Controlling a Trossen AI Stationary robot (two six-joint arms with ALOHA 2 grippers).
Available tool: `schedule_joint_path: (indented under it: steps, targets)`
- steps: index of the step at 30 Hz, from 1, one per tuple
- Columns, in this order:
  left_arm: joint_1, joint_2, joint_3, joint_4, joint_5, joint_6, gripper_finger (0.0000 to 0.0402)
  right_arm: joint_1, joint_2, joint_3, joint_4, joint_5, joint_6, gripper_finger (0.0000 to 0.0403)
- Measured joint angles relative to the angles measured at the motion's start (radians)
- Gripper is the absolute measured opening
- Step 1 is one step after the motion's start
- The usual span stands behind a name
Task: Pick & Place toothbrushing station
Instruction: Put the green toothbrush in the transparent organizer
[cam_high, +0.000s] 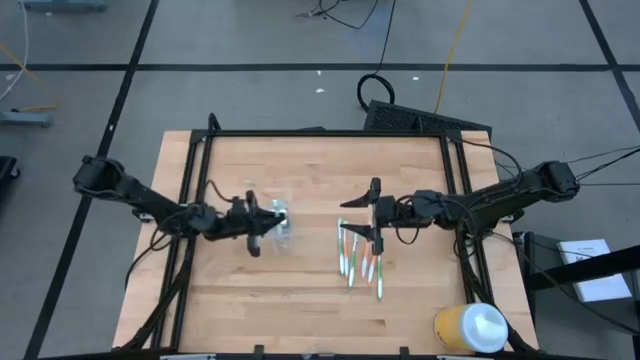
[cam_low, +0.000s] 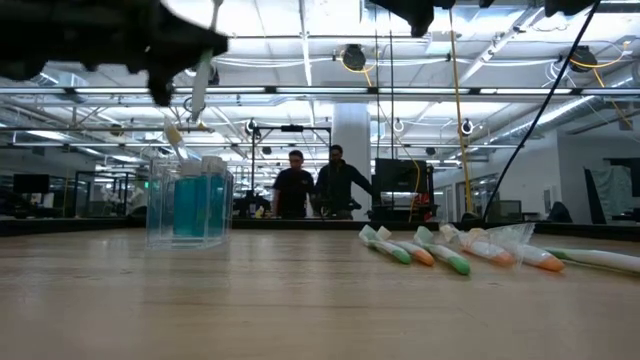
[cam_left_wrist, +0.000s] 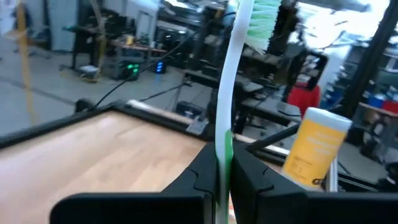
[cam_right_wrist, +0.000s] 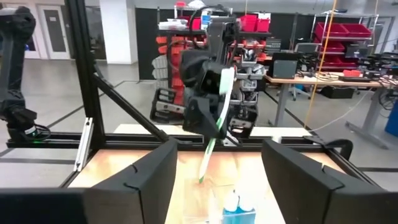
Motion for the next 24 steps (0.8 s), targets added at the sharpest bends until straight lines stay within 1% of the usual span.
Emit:
schedule_joint_path:
  steps: [2,5,10,14,20,24]
  targets:
    - [-0.037,0.009,-0.047,0.044,-0.070,-0.027,0.0019,-0.005,0.000,0.000,-0.005,0.000,0.000,0.0223]
    - [-0.091,0.037,-0.084,0.073,-0.161,-0.040,0.0019,-0.007,0.000,0.000,-0.007,0.000,0.000,0.0222]
    - [-0.155,0.093,-0.087,0.086,-0.251,-0.017,0.0019,-0.007,0.000,0.000,-0.007,0.000,-0.001,0.0221]
    - [-0.163,0.157,-0.087,0.106,-0.263,-0.014,0.0019,-0.007,0.000,0.000,-0.008,0.000,-0.002,0.0218]
    - [-0.164,0.258,-0.087,0.211,-0.254,0.005,0.0019,-0.007,0.001,0.000,-0.015,0.000,-0.003,0.0217]
    - [-0.164,0.298,-0.087,0.259,-0.253,0.017,0.0020,-0.007,0.001,0.000,-0.015,0.000,-0.003,0.0216]
